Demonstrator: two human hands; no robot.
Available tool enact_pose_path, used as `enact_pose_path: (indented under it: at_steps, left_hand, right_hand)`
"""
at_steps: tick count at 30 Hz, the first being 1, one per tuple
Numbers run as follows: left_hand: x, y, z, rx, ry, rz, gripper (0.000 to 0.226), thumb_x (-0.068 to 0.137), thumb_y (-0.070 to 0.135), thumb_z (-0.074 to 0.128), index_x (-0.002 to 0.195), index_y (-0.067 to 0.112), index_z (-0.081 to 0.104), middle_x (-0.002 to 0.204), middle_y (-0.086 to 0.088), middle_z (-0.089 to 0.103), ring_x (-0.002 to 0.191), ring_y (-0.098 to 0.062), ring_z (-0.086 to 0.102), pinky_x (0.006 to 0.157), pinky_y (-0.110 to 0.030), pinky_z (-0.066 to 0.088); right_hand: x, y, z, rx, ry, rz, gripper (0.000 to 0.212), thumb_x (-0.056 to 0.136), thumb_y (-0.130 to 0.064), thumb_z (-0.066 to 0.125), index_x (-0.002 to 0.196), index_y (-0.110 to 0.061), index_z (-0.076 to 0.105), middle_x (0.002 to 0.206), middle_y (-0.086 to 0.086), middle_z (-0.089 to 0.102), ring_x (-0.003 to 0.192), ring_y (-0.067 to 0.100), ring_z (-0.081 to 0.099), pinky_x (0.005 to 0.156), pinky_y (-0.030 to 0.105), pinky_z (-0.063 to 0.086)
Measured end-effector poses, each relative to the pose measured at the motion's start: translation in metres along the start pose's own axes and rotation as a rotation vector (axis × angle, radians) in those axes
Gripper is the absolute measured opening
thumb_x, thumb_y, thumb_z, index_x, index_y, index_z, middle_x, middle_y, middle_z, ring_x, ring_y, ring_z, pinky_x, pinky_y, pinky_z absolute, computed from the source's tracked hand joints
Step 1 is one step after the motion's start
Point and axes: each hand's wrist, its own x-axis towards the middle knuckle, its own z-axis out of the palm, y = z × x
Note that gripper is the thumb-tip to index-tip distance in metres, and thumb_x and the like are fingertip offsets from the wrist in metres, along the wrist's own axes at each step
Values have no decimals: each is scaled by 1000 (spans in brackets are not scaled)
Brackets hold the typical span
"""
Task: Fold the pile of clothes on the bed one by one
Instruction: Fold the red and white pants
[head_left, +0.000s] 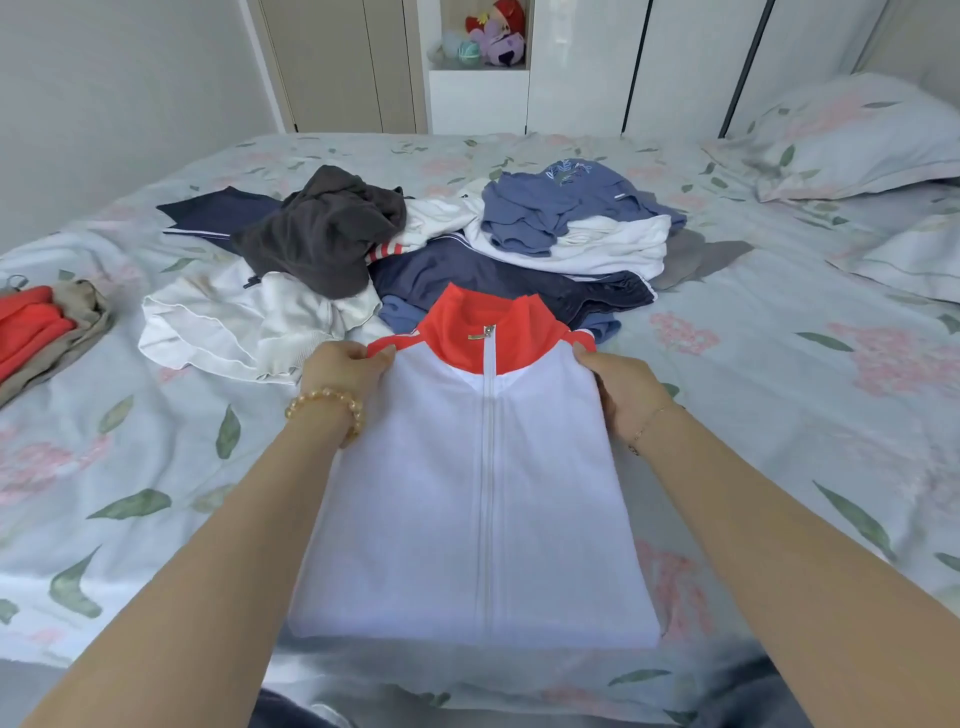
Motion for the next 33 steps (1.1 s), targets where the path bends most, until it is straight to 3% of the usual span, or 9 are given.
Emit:
enact_pose_path:
  at_steps: [3, 6, 12, 17, 22, 24, 27, 30, 33]
  left_hand:
    - [9, 7, -7, -543, -214, -159, 17, 84, 26, 71, 85, 10, 64, 76, -8, 59, 70, -19, 55, 66, -27, 47]
    - [8, 0, -4, -818, -338, -291, 13, 96, 11, 55, 88, 9, 65, 75, 3, 72, 68, -6, 68, 64, -17, 56]
    - [14, -20, 10, -429, -171, -217, 20, 96, 15, 56, 76, 11, 58, 78, -9, 59, 71, -21, 54, 71, -32, 47]
    - [4, -14, 18, 36, 41, -57, 31, 94, 28, 56, 113, 3, 57, 110, -12, 62, 107, -30, 56, 86, -30, 39]
    - [-10, -19, 2, -12, -154, -220, 77, 72, 70, 60, 120, 11, 51, 110, -9, 62, 97, -29, 62, 91, -36, 48]
    - [-18, -23, -7, -73, -312, -274, 93, 50, 85, 62, 109, 13, 63, 99, -1, 69, 88, -22, 67, 89, -34, 52]
    - [-25, -32, -6, -51, -489, -282, 109, 36, 94, 62, 114, 18, 65, 101, 0, 73, 95, -22, 69, 96, -38, 50]
    - [-38, -34, 0, -77, -445, -179, 106, 48, 89, 64, 124, 15, 55, 112, -2, 68, 99, -22, 67, 95, -40, 51]
    - [-53, -31, -7, -313, -409, -93, 78, 64, 70, 71, 124, 21, 55, 114, 1, 69, 101, -19, 67, 94, -43, 52]
  right_hand:
    - [2, -3, 3, 25, 83, -163, 40, 86, -24, 73, 58, -16, 44, 64, 3, 42, 62, 16, 38, 60, 27, 37]
    - [7, 0, 2, -11, 146, -339, 46, 84, -19, 74, 60, -19, 34, 59, -2, 31, 53, 10, 28, 50, 21, 29]
    - [16, 20, 7, -92, 166, -325, 35, 79, -20, 79, 65, -16, 47, 70, 4, 49, 69, 14, 43, 66, 29, 40]
    - [18, 14, 9, -229, 162, -427, 34, 89, -32, 68, 71, -18, 42, 70, 1, 46, 67, 14, 43, 66, 28, 37]
    - [0, 7, 0, -417, 194, -218, 40, 91, -49, 57, 75, -13, 48, 69, 0, 49, 70, 21, 48, 61, 28, 37]
    - [-24, 9, -11, -390, 70, -75, 42, 85, -52, 62, 71, -12, 55, 68, 3, 57, 66, 22, 56, 64, 28, 48]
    - [-59, 12, -19, -370, -235, 79, 45, 79, -54, 69, 103, -16, 71, 97, 3, 74, 94, 22, 70, 88, 36, 55]
    - [-80, 11, -14, -243, -457, 101, 37, 86, -41, 68, 118, -23, 66, 107, 0, 74, 99, 17, 70, 85, 33, 55]
    - [-91, 9, -5, -173, -413, -2, 38, 88, -35, 67, 124, -26, 61, 107, -2, 74, 97, 17, 71, 80, 33, 56]
